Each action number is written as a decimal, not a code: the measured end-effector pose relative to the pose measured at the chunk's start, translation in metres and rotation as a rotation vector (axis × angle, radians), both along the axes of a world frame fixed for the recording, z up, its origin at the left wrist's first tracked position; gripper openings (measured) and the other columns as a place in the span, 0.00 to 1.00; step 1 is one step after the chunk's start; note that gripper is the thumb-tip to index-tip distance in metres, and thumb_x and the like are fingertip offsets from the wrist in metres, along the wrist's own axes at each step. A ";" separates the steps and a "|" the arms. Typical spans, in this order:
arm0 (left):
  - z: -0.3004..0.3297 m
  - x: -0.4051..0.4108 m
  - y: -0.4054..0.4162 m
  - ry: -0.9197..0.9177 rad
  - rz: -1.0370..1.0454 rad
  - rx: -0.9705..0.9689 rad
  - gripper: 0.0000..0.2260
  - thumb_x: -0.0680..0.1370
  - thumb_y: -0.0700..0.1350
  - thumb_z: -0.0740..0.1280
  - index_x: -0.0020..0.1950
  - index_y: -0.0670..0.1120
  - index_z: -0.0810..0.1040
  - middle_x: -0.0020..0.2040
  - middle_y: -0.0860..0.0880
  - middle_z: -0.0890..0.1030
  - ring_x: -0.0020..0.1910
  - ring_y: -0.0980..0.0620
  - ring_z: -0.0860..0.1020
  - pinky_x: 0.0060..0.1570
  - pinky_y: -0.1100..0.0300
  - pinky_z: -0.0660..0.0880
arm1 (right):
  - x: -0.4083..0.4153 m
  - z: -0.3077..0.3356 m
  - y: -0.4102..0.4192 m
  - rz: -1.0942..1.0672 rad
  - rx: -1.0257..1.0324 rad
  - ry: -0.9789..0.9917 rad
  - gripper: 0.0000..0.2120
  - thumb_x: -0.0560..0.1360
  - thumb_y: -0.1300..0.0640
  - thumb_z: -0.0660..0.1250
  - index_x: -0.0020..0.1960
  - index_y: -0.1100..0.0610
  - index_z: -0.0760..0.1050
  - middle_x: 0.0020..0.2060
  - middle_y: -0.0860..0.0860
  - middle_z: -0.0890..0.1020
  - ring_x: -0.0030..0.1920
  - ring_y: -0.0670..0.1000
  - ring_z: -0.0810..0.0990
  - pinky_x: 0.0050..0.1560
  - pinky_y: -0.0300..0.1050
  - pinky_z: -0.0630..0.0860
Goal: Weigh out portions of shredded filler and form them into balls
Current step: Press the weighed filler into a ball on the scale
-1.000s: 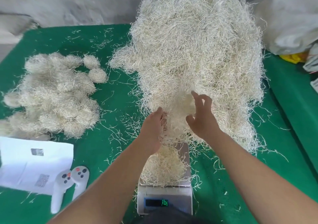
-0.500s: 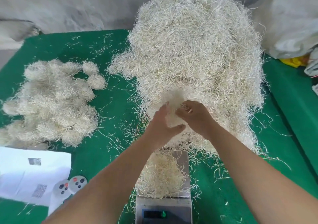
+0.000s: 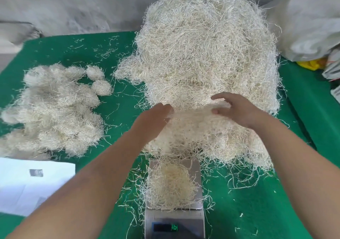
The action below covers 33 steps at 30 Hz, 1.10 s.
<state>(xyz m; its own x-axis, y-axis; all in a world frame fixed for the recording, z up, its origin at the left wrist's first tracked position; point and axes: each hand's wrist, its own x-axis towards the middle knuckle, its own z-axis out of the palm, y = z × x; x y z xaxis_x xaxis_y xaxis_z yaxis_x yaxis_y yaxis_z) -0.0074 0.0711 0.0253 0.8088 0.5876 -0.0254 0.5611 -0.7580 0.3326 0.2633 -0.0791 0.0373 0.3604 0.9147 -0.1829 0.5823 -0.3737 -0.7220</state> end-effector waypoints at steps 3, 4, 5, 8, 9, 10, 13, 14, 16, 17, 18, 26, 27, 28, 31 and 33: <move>0.002 -0.019 0.020 0.112 0.023 0.033 0.16 0.83 0.37 0.63 0.70 0.46 0.73 0.63 0.45 0.81 0.56 0.48 0.82 0.59 0.53 0.81 | 0.021 -0.001 0.001 -0.126 0.010 -0.136 0.21 0.81 0.46 0.69 0.72 0.53 0.75 0.69 0.56 0.78 0.53 0.51 0.78 0.62 0.52 0.74; 0.001 -0.026 0.026 0.131 0.058 0.028 0.16 0.83 0.36 0.63 0.71 0.45 0.73 0.64 0.44 0.81 0.57 0.47 0.82 0.59 0.55 0.80 | 0.027 -0.001 0.001 -0.221 0.016 -0.158 0.23 0.82 0.47 0.68 0.73 0.57 0.74 0.68 0.59 0.78 0.46 0.50 0.78 0.60 0.54 0.78; 0.000 -0.032 0.031 0.138 0.092 0.011 0.15 0.84 0.37 0.62 0.71 0.43 0.73 0.64 0.43 0.81 0.57 0.47 0.82 0.58 0.57 0.79 | 0.034 -0.001 0.001 -0.350 0.046 -0.091 0.24 0.82 0.48 0.68 0.74 0.59 0.72 0.65 0.60 0.80 0.42 0.49 0.77 0.52 0.52 0.82; -0.001 -0.044 0.034 0.225 0.069 -0.127 0.17 0.87 0.53 0.58 0.71 0.44 0.75 0.59 0.46 0.83 0.50 0.51 0.82 0.51 0.60 0.77 | 0.050 0.001 0.004 -0.783 0.156 0.435 0.27 0.81 0.49 0.71 0.75 0.59 0.71 0.57 0.59 0.82 0.40 0.49 0.79 0.31 0.41 0.78; -0.002 -0.046 0.032 0.268 0.016 -0.196 0.22 0.85 0.62 0.58 0.69 0.48 0.77 0.58 0.49 0.84 0.51 0.52 0.83 0.54 0.59 0.78 | 0.054 0.001 0.006 -0.872 0.191 0.576 0.30 0.80 0.50 0.72 0.77 0.58 0.68 0.61 0.61 0.80 0.44 0.50 0.80 0.36 0.42 0.80; -0.002 -0.046 0.030 0.333 -0.038 -0.228 0.25 0.80 0.68 0.60 0.65 0.52 0.80 0.56 0.51 0.85 0.52 0.53 0.84 0.56 0.57 0.80 | 0.056 0.001 0.009 -0.935 0.215 0.658 0.33 0.79 0.50 0.73 0.79 0.57 0.65 0.65 0.61 0.78 0.49 0.52 0.80 0.42 0.44 0.82; -0.006 -0.047 0.032 0.515 -0.099 -0.086 0.27 0.76 0.68 0.69 0.67 0.51 0.79 0.60 0.51 0.84 0.56 0.51 0.83 0.62 0.51 0.80 | 0.067 -0.003 0.016 -1.052 0.268 0.886 0.31 0.80 0.51 0.72 0.79 0.54 0.66 0.56 0.54 0.78 0.48 0.50 0.80 0.39 0.42 0.84; -0.008 -0.048 0.035 0.536 -0.075 -0.042 0.25 0.78 0.65 0.68 0.68 0.50 0.78 0.60 0.51 0.83 0.55 0.51 0.83 0.59 0.52 0.81 | 0.070 -0.002 0.018 -1.097 0.305 1.023 0.24 0.82 0.53 0.71 0.76 0.53 0.72 0.53 0.52 0.79 0.44 0.48 0.79 0.33 0.40 0.82; -0.012 -0.057 0.043 0.484 0.025 -0.050 0.16 0.83 0.57 0.65 0.62 0.48 0.81 0.48 0.53 0.84 0.40 0.57 0.82 0.40 0.62 0.80 | 0.078 -0.002 0.019 -1.200 0.344 1.237 0.15 0.83 0.56 0.68 0.69 0.51 0.79 0.51 0.50 0.80 0.37 0.47 0.80 0.26 0.38 0.78; -0.015 -0.062 0.045 0.446 0.092 -0.073 0.13 0.84 0.54 0.64 0.57 0.46 0.81 0.41 0.54 0.81 0.33 0.59 0.79 0.32 0.66 0.75 | 0.080 -0.004 0.019 -1.180 0.329 1.211 0.15 0.83 0.55 0.68 0.69 0.52 0.78 0.50 0.51 0.80 0.37 0.47 0.82 0.28 0.38 0.79; -0.018 -0.066 0.046 0.383 0.155 -0.098 0.12 0.84 0.52 0.63 0.51 0.45 0.80 0.38 0.54 0.78 0.29 0.58 0.76 0.28 0.68 0.71 | 0.081 -0.004 0.020 -1.129 0.281 1.128 0.17 0.82 0.53 0.69 0.70 0.54 0.77 0.52 0.53 0.80 0.41 0.49 0.84 0.32 0.39 0.82; -0.007 -0.041 0.014 -0.413 0.461 -0.549 0.16 0.84 0.56 0.63 0.40 0.48 0.73 0.25 0.56 0.67 0.22 0.58 0.61 0.23 0.61 0.61 | 0.012 -0.006 0.032 -0.468 -0.084 -0.039 0.43 0.76 0.47 0.74 0.83 0.48 0.52 0.81 0.56 0.52 0.76 0.68 0.62 0.73 0.68 0.67; 0.000 -0.033 0.006 -0.498 0.497 -0.584 0.15 0.84 0.56 0.63 0.42 0.48 0.75 0.24 0.56 0.66 0.22 0.58 0.60 0.23 0.62 0.61 | -0.006 -0.003 0.030 -0.412 0.016 -0.143 0.45 0.75 0.45 0.75 0.83 0.46 0.52 0.81 0.53 0.52 0.78 0.66 0.58 0.75 0.66 0.63; 0.008 -0.025 -0.003 -0.578 0.528 -0.641 0.14 0.83 0.57 0.64 0.50 0.47 0.78 0.25 0.56 0.65 0.22 0.57 0.61 0.23 0.62 0.62 | -0.027 0.000 0.026 -0.308 0.101 -0.213 0.48 0.72 0.42 0.75 0.83 0.43 0.50 0.81 0.49 0.52 0.79 0.63 0.55 0.75 0.64 0.59; 0.033 -0.006 -0.034 -0.797 0.534 -0.942 0.30 0.75 0.64 0.70 0.67 0.44 0.77 0.37 0.45 0.79 0.38 0.50 0.82 0.40 0.49 0.84 | -0.091 0.000 0.012 0.115 0.119 -0.172 0.60 0.66 0.40 0.77 0.80 0.32 0.34 0.81 0.37 0.38 0.81 0.53 0.42 0.74 0.61 0.48; 0.045 -0.001 -0.052 -0.923 0.476 -1.193 0.25 0.73 0.61 0.75 0.61 0.46 0.80 0.53 0.40 0.85 0.54 0.38 0.85 0.53 0.39 0.83 | -0.121 -0.004 0.007 0.218 0.014 -0.029 0.55 0.73 0.54 0.74 0.82 0.35 0.37 0.81 0.38 0.41 0.82 0.54 0.43 0.78 0.61 0.47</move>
<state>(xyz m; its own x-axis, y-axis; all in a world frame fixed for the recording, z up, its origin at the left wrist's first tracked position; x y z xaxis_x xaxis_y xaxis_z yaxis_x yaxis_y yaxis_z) -0.0080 0.0193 0.0701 0.5616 0.7846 -0.2628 -0.0633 0.3574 0.9318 0.1428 -0.0717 0.0330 0.1591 0.9739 -0.1621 0.6685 -0.2271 -0.7082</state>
